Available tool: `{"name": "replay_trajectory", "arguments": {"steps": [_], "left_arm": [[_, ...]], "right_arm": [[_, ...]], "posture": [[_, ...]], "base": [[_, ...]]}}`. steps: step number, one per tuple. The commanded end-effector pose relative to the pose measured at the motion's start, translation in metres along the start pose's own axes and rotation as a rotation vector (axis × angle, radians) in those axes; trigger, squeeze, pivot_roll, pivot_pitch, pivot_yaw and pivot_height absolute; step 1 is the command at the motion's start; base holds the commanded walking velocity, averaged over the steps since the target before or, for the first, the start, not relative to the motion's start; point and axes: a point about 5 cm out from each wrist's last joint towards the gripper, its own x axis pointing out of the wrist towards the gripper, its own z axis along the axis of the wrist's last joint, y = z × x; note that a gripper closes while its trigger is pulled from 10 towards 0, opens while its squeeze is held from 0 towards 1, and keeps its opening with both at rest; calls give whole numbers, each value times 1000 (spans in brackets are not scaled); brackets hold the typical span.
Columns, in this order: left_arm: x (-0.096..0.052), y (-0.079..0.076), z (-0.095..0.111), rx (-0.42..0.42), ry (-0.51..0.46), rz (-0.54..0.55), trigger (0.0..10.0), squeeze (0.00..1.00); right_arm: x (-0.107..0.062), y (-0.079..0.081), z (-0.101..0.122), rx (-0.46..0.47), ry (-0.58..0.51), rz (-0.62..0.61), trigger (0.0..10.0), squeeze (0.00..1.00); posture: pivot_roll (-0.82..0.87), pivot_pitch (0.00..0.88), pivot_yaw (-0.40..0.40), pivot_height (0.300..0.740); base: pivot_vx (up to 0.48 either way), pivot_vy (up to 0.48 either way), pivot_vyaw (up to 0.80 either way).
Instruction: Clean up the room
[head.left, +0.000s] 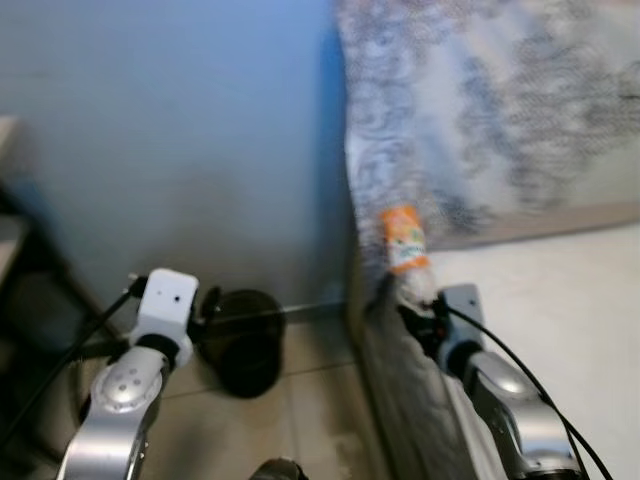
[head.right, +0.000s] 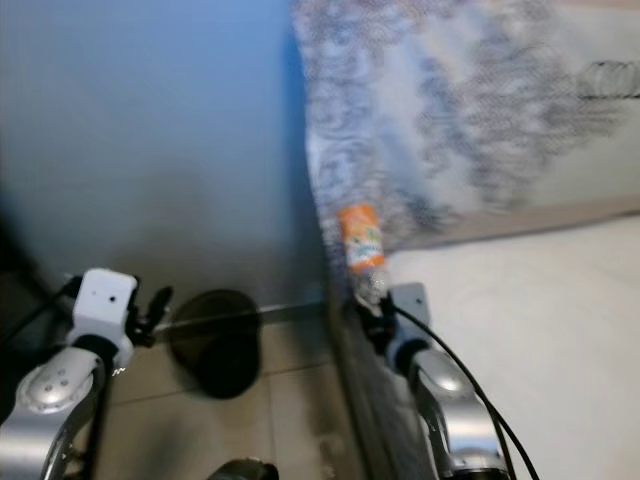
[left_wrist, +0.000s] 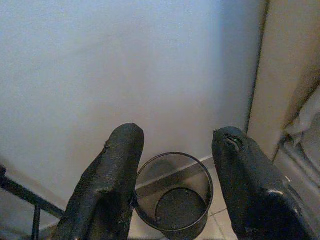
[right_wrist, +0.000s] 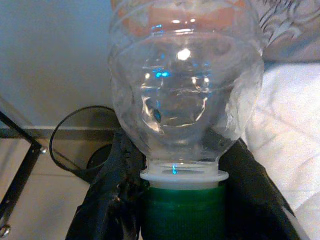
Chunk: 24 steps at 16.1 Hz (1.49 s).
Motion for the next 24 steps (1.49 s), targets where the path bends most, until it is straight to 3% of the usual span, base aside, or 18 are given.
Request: {"name": "replay_trajectory", "arguments": {"steps": [1,5,10,14,24], "left_arm": [[4,3,4,-6,-13,3,10000,0],[11,1,13,16,-56,-7,10000,0],[9,0,13,25,-53,-38,10000,0],[11,0,15,12,-49,-43,10000,0],[5,0,13,-12,-56,-23,10000,0]], "right_arm": [[1,2,7,11,-25,1,10000,0],[11,7,14,7,-33,35,10000,0],[22,8,19,-72,-24,65,10000,0],[28,8,24,-63,-41,31,10000,0],[32,6,24,-99,-30,18,10000,0]], "posture": [[104,0,27,740],[118,0,26,740],[135,0,16,740],[129,0,26,740],[149,0,-22,740]], "base": [[0,0,800],[0,0,800],[0,0,800],[0,0,0],[320,0,0]]}}
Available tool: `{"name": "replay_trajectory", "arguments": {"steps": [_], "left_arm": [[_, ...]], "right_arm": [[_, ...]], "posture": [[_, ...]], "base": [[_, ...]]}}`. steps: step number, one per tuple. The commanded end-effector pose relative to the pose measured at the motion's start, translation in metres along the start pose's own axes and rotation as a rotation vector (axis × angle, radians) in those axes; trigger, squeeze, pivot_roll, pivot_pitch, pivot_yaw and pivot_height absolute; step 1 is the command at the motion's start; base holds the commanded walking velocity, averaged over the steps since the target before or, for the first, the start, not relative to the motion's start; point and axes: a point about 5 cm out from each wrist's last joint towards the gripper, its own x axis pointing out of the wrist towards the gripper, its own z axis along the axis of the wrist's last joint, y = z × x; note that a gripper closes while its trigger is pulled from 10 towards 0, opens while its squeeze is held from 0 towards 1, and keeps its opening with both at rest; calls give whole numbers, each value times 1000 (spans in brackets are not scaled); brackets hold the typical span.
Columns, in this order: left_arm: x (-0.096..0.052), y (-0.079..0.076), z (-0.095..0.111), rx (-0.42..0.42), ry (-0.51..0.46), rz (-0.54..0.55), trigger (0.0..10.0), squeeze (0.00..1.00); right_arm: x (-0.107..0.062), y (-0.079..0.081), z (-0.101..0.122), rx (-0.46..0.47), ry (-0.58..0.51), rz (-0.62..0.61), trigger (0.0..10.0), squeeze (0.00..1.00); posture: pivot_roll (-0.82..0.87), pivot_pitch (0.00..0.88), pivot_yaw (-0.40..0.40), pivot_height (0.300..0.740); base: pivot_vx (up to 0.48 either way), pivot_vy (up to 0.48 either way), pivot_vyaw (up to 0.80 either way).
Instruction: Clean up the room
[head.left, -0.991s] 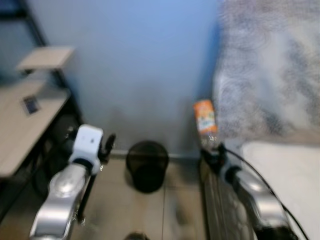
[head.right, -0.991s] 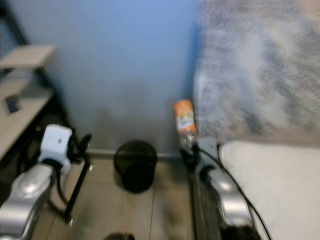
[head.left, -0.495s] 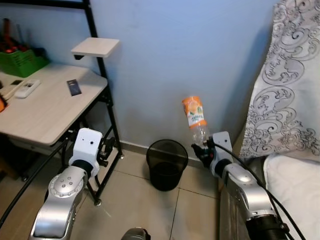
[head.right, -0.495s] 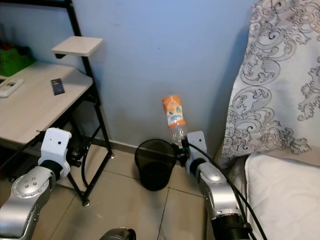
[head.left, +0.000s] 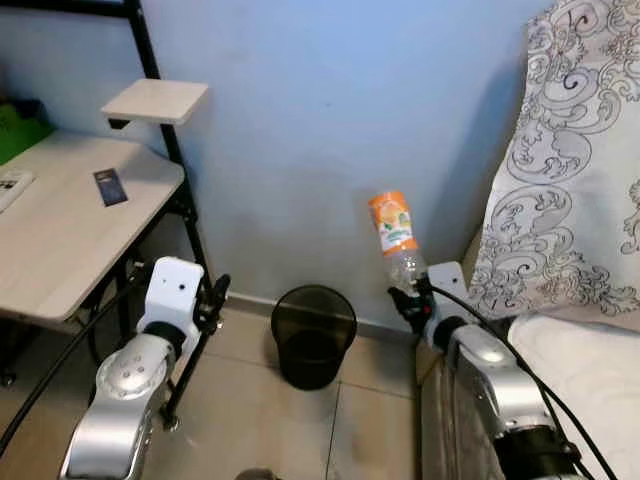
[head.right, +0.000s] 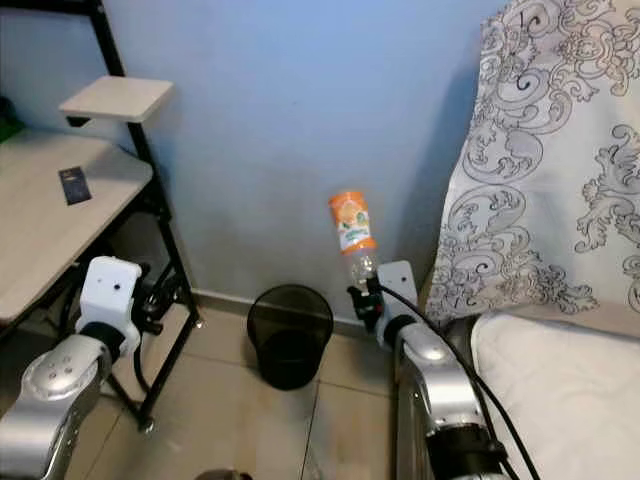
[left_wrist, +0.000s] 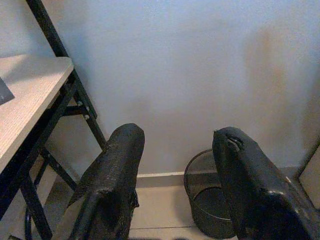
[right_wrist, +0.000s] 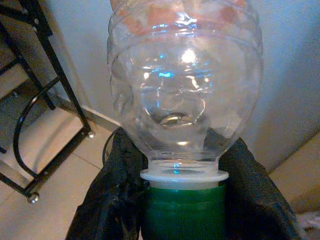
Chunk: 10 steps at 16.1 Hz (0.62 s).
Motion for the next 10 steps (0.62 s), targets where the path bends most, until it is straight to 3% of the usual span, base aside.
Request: {"name": "replay_trajectory", "arguments": {"steps": [1,10], "left_arm": [[-1,0,4,1,-12,1,10000,0],[4,0,5,14,-10,-20,10000,0]], "right_arm": [[0,-2,3,-20,-10,-10,10000,0],[-1,-4,-1,-9,-6,-40,10000,0]], "posture": [[147,0,-18,740],[133,0,-4,740]], "base": [[368,0,0],[370,0,0]]}}
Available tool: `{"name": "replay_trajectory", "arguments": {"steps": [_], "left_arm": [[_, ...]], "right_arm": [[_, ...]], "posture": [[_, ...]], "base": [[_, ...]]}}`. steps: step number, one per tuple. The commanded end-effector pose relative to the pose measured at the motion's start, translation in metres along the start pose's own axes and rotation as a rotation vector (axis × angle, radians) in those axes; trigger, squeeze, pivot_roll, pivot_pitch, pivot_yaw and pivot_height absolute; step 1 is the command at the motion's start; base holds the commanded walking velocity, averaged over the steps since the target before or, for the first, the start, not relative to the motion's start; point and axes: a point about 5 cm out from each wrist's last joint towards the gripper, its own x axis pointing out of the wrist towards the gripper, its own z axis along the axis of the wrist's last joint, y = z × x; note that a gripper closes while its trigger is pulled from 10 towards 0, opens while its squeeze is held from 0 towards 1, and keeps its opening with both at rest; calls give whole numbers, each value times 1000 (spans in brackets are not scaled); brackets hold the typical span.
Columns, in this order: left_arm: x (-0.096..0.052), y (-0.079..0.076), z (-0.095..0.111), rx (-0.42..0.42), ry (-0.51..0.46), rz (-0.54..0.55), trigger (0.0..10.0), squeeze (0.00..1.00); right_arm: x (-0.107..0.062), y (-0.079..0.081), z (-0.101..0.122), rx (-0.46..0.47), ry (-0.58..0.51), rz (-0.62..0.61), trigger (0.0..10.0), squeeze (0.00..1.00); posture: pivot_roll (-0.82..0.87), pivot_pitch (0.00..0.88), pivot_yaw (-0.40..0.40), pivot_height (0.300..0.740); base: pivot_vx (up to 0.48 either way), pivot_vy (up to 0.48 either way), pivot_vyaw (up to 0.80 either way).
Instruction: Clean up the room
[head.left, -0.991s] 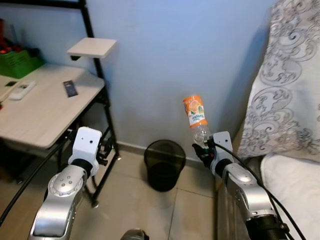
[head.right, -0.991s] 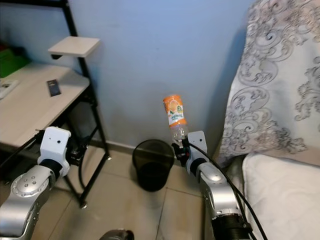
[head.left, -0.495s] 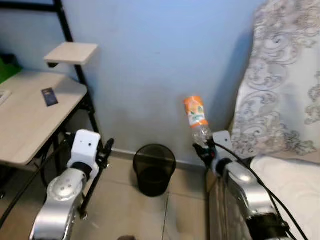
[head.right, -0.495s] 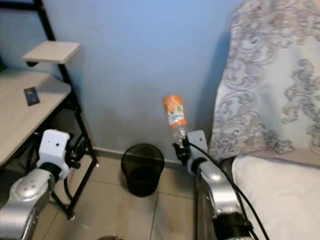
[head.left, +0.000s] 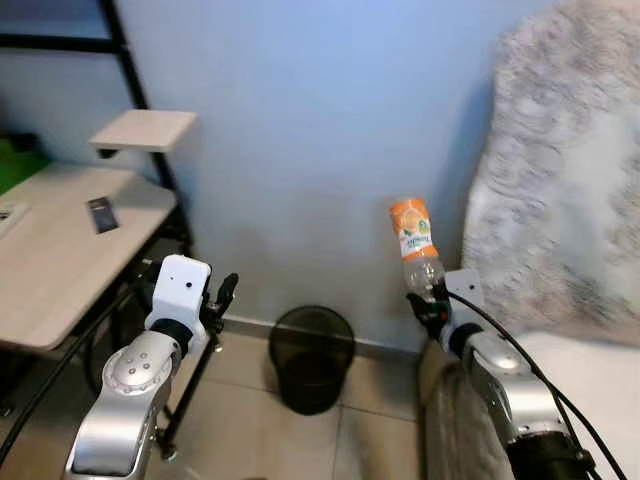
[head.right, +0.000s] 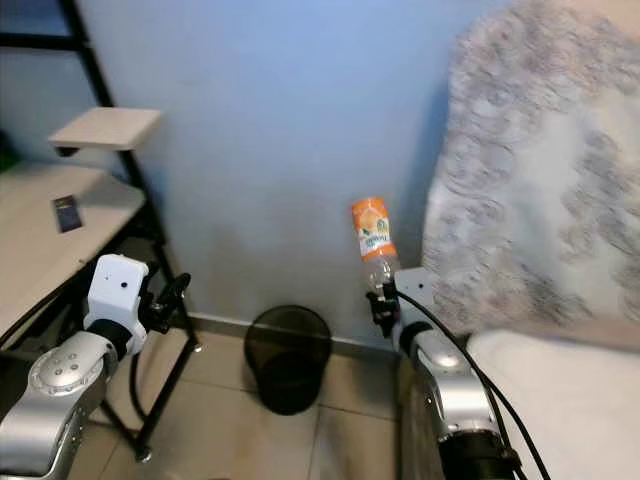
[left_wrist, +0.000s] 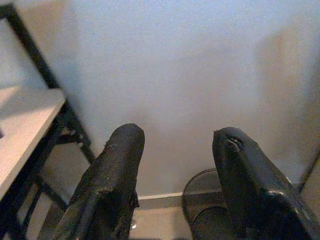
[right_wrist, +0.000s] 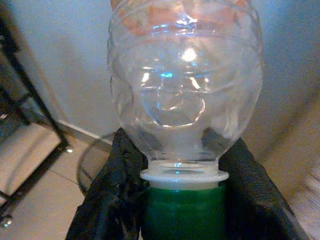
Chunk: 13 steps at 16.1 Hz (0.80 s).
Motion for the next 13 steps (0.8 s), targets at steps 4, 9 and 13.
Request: {"name": "replay_trajectory", "arguments": {"steps": [4,9,13], "left_arm": [[-2,4,-3,5,19,17,10000,0],[-2,3,-5,7,22,12,10000,0],[-3,1,-6,9,24,0,10000,0]], "right_arm": [[5,9,8,-29,-21,34,10000,0],[6,10,7,-45,-20,44,10000,0],[8,10,4,-65,-1,63,10000,0]], "posture": [[136,0,-14,740],[142,0,-18,740],[141,0,-19,740]], "base": [[371,0,0],[371,0,0],[370,0,0]]}}
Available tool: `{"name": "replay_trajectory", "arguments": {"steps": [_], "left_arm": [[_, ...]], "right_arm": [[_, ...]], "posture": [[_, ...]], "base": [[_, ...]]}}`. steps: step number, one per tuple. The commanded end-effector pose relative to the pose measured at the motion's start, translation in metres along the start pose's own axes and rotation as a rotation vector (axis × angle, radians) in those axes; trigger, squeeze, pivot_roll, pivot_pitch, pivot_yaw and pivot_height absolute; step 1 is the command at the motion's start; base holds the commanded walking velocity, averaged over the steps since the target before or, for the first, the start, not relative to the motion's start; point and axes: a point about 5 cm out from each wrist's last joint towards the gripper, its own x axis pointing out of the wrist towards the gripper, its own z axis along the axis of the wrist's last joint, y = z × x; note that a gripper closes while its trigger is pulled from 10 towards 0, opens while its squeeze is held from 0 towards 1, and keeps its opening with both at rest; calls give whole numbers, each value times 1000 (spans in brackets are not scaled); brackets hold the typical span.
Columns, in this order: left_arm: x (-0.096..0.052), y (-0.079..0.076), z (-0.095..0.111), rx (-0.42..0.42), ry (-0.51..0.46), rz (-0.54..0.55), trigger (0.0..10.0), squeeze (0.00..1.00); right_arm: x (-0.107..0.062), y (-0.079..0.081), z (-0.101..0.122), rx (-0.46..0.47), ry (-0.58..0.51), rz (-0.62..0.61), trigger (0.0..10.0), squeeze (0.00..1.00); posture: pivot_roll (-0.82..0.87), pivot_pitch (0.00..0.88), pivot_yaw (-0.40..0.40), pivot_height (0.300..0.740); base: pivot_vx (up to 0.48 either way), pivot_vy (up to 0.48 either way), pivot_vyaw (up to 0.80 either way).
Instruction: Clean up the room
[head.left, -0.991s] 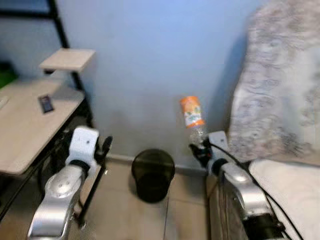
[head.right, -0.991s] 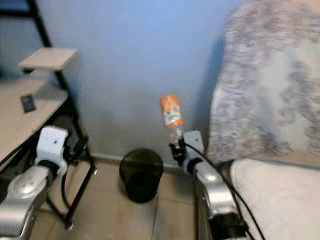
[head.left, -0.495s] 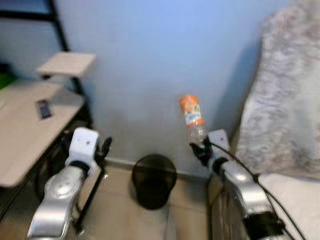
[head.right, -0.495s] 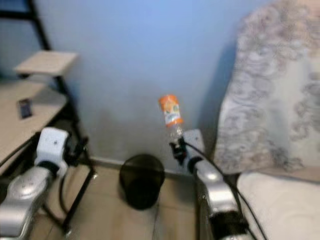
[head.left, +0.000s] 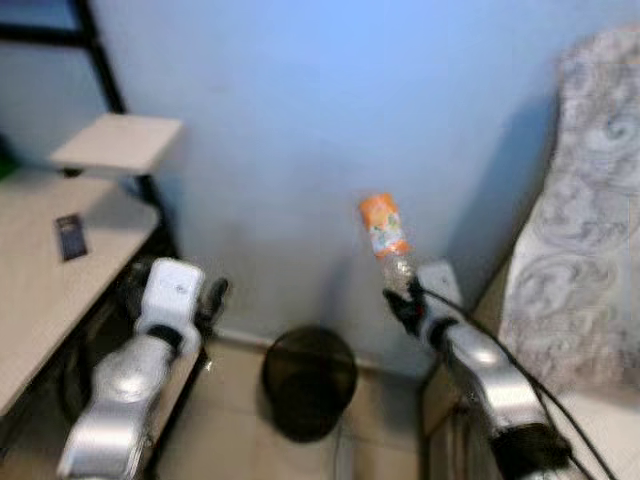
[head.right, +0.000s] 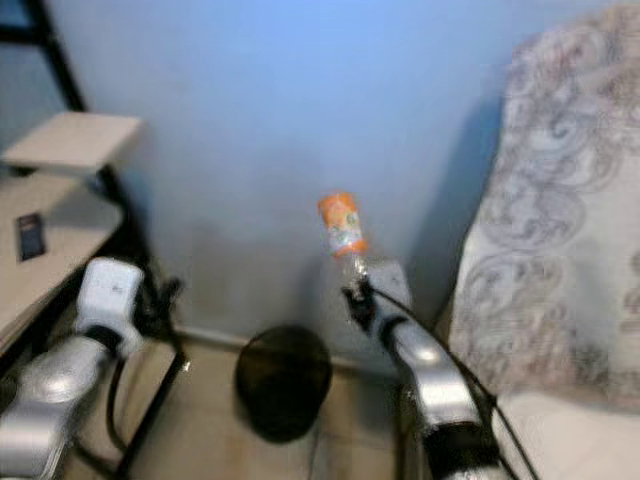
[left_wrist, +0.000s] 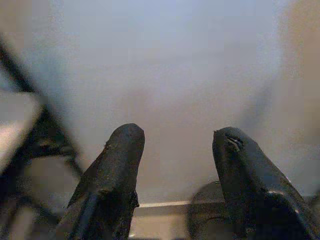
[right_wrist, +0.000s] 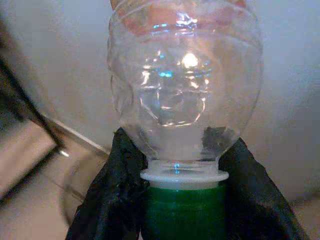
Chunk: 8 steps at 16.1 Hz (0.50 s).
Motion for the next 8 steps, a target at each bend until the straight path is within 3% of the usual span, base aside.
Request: {"name": "replay_trajectory", "arguments": {"steps": [1,4,8], "left_arm": [[-2,5,2,20,-4,8,10000,0],[-2,-1,-1,37,11,-83,10000,0],[-5,-15,-12,167,120,-378,10000,0]], "right_arm": [[3,2,5,-42,-8,24,10000,0],[7,5,-2,-147,59,81,10000,0],[23,15,-21,-311,247,186,10000,0]], "posture": [[140,0,-19,740],[138,0,-18,740],[138,0,-8,740]], "base": [[375,0,0],[97,0,0],[0,0,0]]}}
